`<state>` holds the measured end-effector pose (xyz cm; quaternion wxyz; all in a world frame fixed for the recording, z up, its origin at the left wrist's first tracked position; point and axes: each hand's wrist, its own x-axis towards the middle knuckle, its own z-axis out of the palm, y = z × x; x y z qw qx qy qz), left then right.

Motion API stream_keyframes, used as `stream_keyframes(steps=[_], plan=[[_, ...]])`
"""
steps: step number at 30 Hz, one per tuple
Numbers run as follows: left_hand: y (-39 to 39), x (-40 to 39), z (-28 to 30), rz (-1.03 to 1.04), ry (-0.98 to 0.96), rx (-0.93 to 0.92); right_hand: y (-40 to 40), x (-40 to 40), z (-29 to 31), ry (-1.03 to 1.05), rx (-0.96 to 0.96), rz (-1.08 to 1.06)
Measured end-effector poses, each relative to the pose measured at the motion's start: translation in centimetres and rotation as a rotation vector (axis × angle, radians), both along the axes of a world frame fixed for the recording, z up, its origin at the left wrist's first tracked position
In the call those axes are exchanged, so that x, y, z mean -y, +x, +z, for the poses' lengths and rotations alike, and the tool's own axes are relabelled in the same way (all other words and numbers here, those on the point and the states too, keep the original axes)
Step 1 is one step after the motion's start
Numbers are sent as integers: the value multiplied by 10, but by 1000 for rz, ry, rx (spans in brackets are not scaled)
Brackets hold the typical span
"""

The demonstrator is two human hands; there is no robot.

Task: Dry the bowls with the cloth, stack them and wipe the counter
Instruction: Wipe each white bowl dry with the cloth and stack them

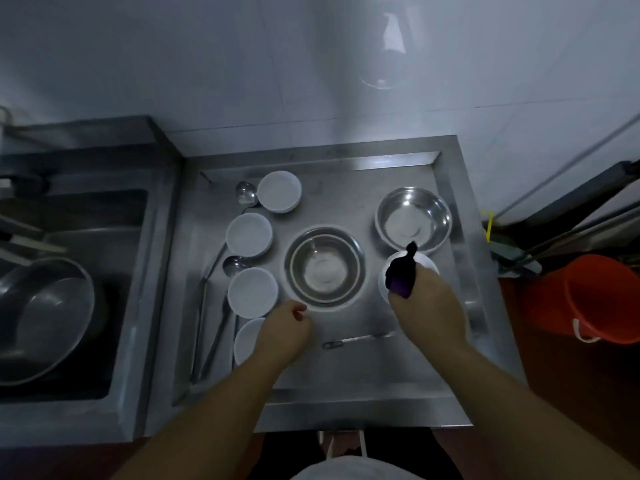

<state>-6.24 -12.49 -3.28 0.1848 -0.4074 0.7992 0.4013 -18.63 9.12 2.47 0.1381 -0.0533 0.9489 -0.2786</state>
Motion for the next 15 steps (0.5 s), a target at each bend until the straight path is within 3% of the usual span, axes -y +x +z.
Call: stream_keyframes(steps=[3,9,15], plan=[[39,32,-4,-77,-70,73,38,29,-5,67,-58,144],[98,86,-18,-189,-123,174,103,78,-35,222,26,380],[116,106,-36,-190,-126,134,141,108,-57,276,76,439]])
